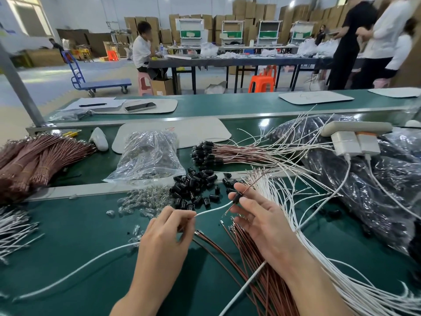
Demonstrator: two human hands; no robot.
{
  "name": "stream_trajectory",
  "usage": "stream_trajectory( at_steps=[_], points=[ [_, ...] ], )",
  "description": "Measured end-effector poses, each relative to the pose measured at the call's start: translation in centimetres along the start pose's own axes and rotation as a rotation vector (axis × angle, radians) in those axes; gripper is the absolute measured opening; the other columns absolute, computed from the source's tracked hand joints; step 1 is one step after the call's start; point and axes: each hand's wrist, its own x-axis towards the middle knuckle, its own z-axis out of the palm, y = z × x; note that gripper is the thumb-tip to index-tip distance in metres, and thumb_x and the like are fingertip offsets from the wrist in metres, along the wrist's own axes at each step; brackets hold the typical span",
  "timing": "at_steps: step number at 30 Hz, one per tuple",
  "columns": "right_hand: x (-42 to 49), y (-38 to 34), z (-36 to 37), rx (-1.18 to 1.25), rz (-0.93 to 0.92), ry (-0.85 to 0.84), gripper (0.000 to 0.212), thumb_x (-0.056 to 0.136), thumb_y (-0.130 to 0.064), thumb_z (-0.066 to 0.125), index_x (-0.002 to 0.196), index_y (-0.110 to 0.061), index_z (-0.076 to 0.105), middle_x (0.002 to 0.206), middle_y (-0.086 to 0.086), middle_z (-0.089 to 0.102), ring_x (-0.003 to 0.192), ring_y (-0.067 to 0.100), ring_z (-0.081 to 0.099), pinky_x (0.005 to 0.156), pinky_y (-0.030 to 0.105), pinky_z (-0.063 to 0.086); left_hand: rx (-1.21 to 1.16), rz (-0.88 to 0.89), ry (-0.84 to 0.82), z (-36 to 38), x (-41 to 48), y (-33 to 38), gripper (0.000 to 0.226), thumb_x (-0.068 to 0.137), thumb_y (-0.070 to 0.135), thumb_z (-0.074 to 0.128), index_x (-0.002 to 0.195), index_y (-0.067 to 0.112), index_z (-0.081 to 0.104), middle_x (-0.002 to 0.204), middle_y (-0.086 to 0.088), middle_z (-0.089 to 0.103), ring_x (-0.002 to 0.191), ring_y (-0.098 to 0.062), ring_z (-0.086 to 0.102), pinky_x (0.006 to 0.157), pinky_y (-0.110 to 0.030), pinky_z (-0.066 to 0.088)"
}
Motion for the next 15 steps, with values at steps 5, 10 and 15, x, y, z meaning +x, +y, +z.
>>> stream_trajectory(
  at_steps=[5, 10, 15],
  points=[
    [-0.23, 0.12, 0.25, -0.057, -0.013, -0.027, 0.032, 0.098, -0.002, 0.055, 0.122, -0.016, 0.07, 0.113, 0.008, 0.075, 0.087, 0.015, 0.069, 0.075, 0.028, 0.056, 0.012, -0.005, -0.021, -0.14, -0.18, 0.09, 0.008, 0.09, 0.027, 0.067, 0.095, 0.031, 0.064, 0.085, 0.024, 0.059, 0.08, -0.007, 0.059, 0.069, -0.031, 0.053],
    [-0.36, -0.02, 0.31, -0.026, -0.007, -0.042, 0.031, 0.095, -0.003, 0.058, 0.12, -0.017, 0.072, 0.115, 0.009, 0.075, 0.088, 0.016, 0.069, 0.075, 0.027, 0.056, 0.015, -0.031, -0.051, -0.1, -0.32, 0.01, 0.002, 0.093, 0.037, 0.06, 0.094, 0.038, 0.057, 0.074, 0.029, 0.058, 0.077, 0.0, 0.054, 0.06, -0.017, 0.042],
    [-0.59, -0.31, 0.62, 0.061, 0.039, -0.083, 0.028, 0.084, -0.011, 0.065, 0.109, -0.016, 0.077, 0.115, 0.011, 0.074, 0.087, 0.015, 0.07, 0.073, 0.024, 0.059, 0.022, -0.038, -0.045, -0.09, -0.25, 0.05, 0.002, 0.092, 0.034, 0.059, 0.093, 0.035, 0.057, 0.07, 0.025, 0.06, 0.074, -0.001, 0.053, 0.059, -0.016, 0.04]
  ],
)
